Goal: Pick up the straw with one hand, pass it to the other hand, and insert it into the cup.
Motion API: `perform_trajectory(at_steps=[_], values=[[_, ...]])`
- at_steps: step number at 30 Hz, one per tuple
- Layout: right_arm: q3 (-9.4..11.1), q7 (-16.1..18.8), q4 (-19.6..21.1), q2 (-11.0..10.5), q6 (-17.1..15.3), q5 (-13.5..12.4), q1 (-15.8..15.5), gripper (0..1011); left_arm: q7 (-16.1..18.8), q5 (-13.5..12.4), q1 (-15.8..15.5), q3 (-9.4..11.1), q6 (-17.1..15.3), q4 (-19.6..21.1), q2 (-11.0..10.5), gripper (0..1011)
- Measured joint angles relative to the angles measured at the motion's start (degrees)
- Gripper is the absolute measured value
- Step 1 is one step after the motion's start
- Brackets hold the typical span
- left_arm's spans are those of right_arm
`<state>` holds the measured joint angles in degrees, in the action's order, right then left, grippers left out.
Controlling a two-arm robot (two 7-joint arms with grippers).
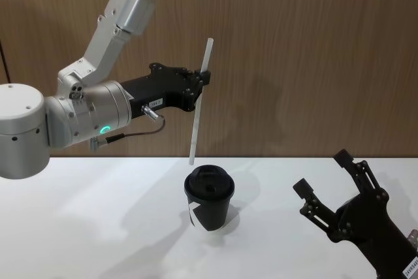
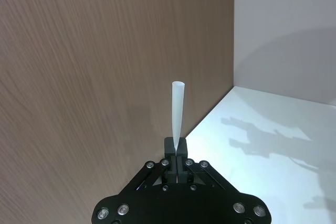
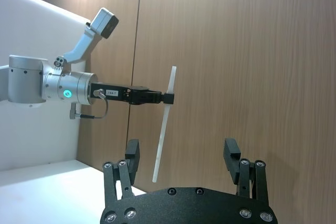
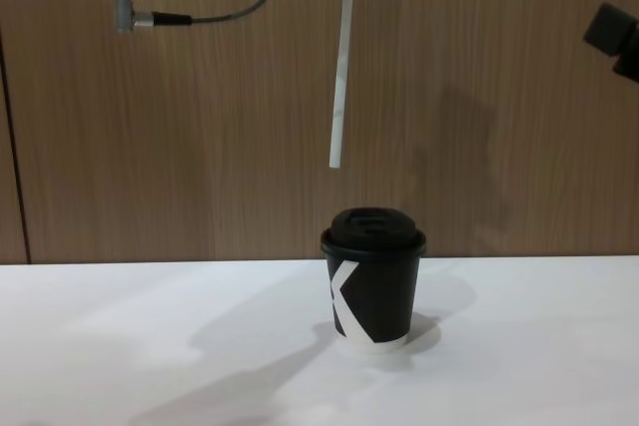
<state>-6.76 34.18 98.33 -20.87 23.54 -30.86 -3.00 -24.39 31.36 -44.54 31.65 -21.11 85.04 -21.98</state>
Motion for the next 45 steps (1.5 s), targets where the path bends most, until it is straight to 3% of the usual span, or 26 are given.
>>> perform_trajectory(at_steps=[18,26,28,31,34,45], values=[[0.0,0.0,0.0,0.0,0.0,0.0,0.0,1001,0.0,0.0,0.0,0.0,0.0,0.0,0.0,14],[0.0,0.0,0.0,0.0,0.0,0.0,0.0,1001,0.0,0.0,0.0,0.0,0.0,0.0,0.0,191],[0.0,0.0,0.0,0.0,0.0,0.0,0.0,1001,0.0,0.0,0.0,0.0,0.0,0.0,0.0,292],[0.0,0.0,0.0,0.0,0.0,0.0,0.0,1001,0.0,0.0,0.0,0.0,0.0,0.0,0.0,327],[0.0,0.0,0.0,0.0,0.0,0.0,0.0,1001,0.0,0.0,0.0,0.0,0.0,0.0,0.0,494],[0.0,0.0,0.0,0.0,0.0,0.0,0.0,1001,0.0,0.0,0.0,0.0,0.0,0.0,0.0,814]])
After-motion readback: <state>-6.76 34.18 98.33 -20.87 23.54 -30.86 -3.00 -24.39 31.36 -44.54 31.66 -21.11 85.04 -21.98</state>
